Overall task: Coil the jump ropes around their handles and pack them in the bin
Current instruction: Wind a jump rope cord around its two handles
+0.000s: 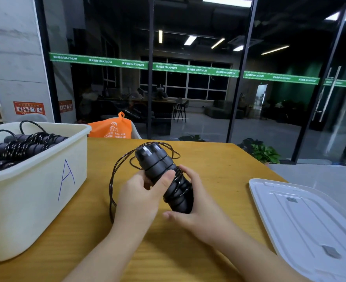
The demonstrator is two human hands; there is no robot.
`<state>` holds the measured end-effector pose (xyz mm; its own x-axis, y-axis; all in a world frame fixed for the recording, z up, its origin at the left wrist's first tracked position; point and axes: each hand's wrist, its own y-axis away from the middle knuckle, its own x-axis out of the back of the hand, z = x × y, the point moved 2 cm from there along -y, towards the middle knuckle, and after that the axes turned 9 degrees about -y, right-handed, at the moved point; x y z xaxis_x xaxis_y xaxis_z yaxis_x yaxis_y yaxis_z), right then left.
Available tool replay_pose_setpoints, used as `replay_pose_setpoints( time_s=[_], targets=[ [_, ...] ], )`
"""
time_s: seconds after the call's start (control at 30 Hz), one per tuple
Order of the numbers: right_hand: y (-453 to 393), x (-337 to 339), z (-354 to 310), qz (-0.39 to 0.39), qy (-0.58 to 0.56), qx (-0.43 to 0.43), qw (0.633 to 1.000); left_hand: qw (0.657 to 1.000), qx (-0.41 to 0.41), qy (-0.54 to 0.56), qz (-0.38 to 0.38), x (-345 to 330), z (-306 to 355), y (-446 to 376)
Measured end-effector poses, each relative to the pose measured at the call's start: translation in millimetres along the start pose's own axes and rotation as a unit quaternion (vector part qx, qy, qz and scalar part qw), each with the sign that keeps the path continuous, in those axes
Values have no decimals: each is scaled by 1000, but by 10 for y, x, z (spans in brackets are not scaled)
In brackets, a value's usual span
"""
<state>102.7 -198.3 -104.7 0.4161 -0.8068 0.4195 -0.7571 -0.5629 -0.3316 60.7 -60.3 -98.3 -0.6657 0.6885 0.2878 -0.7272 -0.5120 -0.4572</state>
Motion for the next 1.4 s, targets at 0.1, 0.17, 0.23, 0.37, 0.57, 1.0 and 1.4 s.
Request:
replay_pose_setpoints(
  time_s=[0.1,0.17,0.23,0.37,0.57,1.0,1.4],
  targets=[
    [13,24,-47,21,-11,10,1000,998,-53,-30,-13,8,0,-11],
    [23,49,-67,21,-34,-14,999,994,-92,-62,-16,10,-5,-29],
    [31,59,-82,16,-81,-52,995,987,-129,-96,-15,10,-18,-53],
    [31,36,-47,-16,-205,-111,972,982,-160,-96,-18,17,-21,-70],
    [-11,23,15,-36,-344,-149,926,973,-210,-95,-30,53,40,-62],
    [10,29,0,-157,-571,-191,783,994,-77,-26,-74,52,10,-90],
    [16,57,-85,-117,-546,-182,810,979,28,134,-149,24,143,-24]
  ],
)
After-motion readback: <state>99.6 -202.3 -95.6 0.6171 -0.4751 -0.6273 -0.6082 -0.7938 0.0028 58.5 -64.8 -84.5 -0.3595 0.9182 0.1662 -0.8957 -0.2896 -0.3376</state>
